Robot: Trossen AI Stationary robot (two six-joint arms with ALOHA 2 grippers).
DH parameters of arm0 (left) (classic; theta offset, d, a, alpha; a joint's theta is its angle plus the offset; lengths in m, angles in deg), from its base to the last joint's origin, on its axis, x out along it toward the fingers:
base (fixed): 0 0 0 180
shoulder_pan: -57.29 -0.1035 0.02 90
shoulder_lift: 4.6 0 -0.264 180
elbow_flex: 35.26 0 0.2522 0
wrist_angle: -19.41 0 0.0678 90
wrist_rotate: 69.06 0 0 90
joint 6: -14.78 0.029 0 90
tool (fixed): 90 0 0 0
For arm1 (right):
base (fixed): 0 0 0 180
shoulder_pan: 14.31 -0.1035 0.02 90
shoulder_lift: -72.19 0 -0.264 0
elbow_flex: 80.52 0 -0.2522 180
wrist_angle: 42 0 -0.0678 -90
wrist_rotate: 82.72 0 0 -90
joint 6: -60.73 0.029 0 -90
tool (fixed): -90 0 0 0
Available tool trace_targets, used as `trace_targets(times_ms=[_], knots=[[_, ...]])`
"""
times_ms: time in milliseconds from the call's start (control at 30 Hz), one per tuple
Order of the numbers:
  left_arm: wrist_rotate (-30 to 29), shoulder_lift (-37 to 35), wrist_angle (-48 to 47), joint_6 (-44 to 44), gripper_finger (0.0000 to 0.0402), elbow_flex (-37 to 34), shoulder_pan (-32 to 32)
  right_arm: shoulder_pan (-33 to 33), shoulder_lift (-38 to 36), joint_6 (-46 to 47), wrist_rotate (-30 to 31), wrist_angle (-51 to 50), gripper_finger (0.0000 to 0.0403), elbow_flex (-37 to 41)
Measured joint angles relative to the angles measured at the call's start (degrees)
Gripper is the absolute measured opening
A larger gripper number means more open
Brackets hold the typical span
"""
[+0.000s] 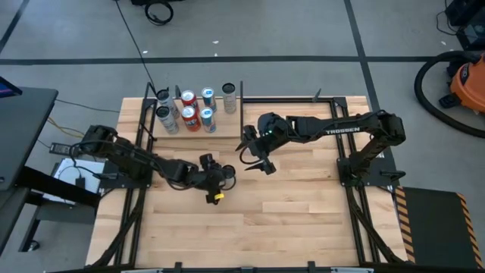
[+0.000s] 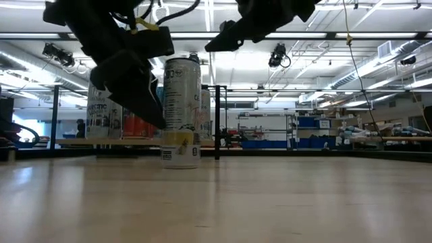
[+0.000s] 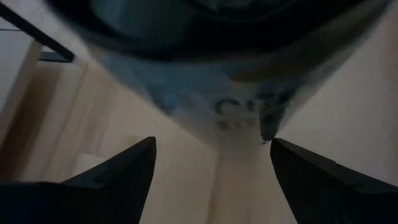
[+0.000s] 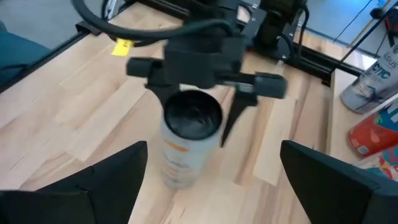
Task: Place canned beverage on shelf
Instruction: Put the white yellow soda can aligned with the other white yellow soda can on the shelf
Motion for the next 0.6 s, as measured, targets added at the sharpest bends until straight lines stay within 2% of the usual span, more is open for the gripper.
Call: trace_targets(times_ms=[167, 400, 600], knots=[[0.41, 0.0, 1.13, 3.19, 0.0316, 0.0, -3.37, 0.26, 0.0, -0.02, -0.38, 0.11, 0.0378, 0.0], [8.69, 0.48, 7.27, 8.93, 0.0316, 0.0, -8.1, 0.26, 0.0, -0.04, -0.36, 0.17, 0.0378, 0.0], [9.24, 0.48, 7.25, 9.27, 0.0316, 0.0, -9.43, 0.28, 0.0, -2.77, -0.71, 0.18, 0.0378, 0.06]])
